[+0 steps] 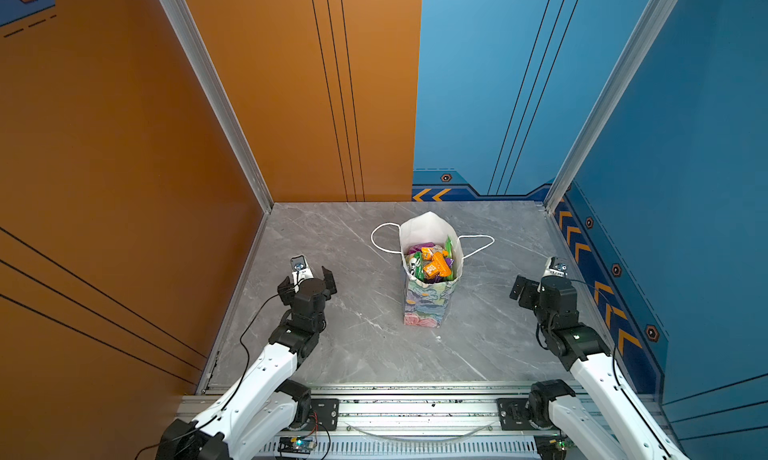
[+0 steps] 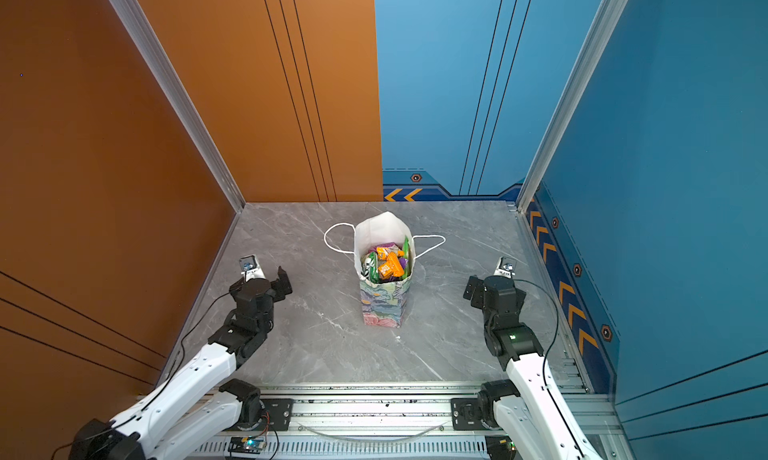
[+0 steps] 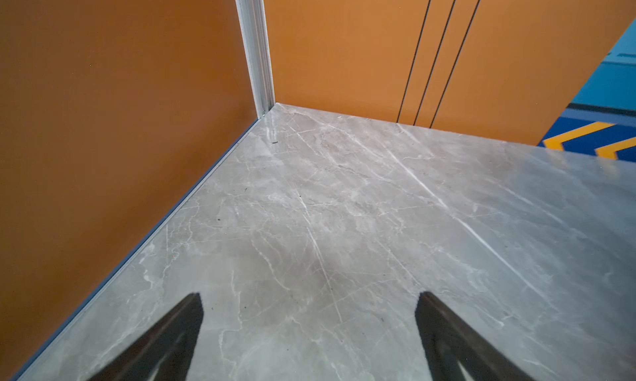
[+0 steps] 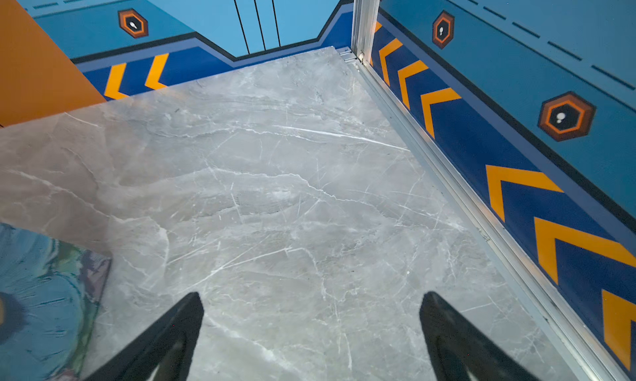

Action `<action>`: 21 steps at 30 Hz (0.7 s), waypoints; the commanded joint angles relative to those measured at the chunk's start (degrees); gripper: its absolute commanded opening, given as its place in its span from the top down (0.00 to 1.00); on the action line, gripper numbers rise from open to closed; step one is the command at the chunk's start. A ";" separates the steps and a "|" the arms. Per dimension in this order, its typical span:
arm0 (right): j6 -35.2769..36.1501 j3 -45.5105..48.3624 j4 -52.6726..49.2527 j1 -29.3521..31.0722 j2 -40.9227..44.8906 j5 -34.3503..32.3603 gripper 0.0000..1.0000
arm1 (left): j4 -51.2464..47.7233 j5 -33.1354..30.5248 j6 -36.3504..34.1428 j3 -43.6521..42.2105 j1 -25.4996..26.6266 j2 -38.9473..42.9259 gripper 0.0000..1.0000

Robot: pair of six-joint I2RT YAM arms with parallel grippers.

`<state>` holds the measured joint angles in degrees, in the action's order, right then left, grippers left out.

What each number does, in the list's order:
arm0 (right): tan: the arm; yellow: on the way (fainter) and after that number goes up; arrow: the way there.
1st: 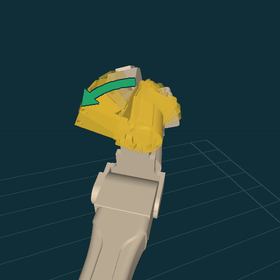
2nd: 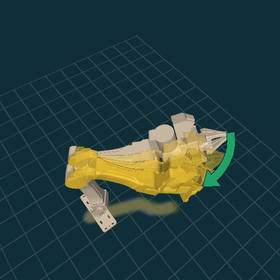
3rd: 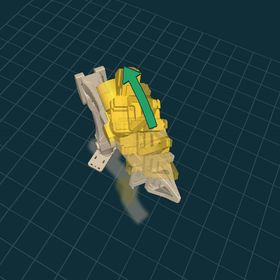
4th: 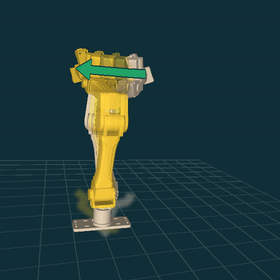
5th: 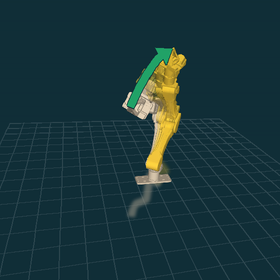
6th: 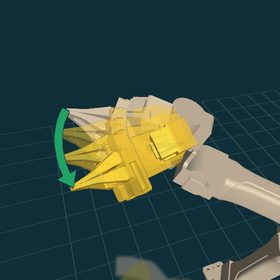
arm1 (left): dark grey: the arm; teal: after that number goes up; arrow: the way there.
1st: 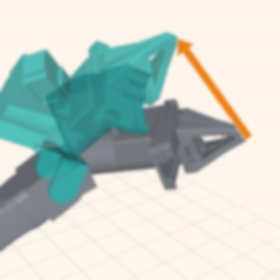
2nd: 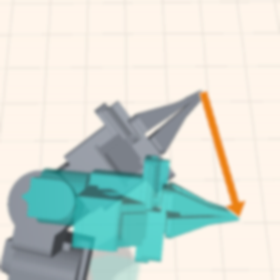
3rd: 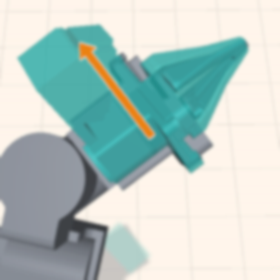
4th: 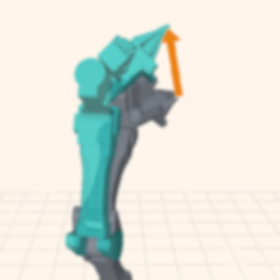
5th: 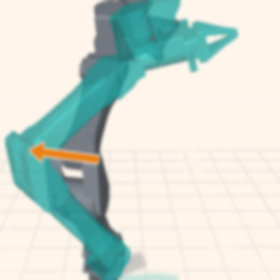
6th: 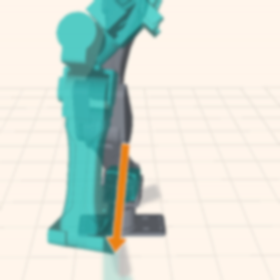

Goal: Place the snacks into the paper bag

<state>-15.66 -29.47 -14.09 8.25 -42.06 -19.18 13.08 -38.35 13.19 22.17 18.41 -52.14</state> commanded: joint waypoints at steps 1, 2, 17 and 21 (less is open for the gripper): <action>3.63 2.72 8.98 -0.65 -1.44 -2.51 0.00 | 10.32 -2.70 -4.95 -2.48 -1.16 -3.83 0.02; 3.85 3.67 10.46 -0.77 -2.35 -2.42 0.00 | 9.75 -2.05 -5.74 -1.81 -1.30 -4.48 0.02; 8.70 12.30 34.21 1.02 -12.12 -1.24 0.00 | 50.32 6.86 -22.39 -7.35 -3.14 -32.34 0.02; 9.65 13.87 46.70 -0.58 -22.54 -1.58 0.00 | 54.35 6.87 -20.83 -7.19 -5.03 -35.46 0.02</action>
<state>-8.10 -16.93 21.26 8.75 -59.11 -19.81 61.45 -33.34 -7.14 14.83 14.70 -88.86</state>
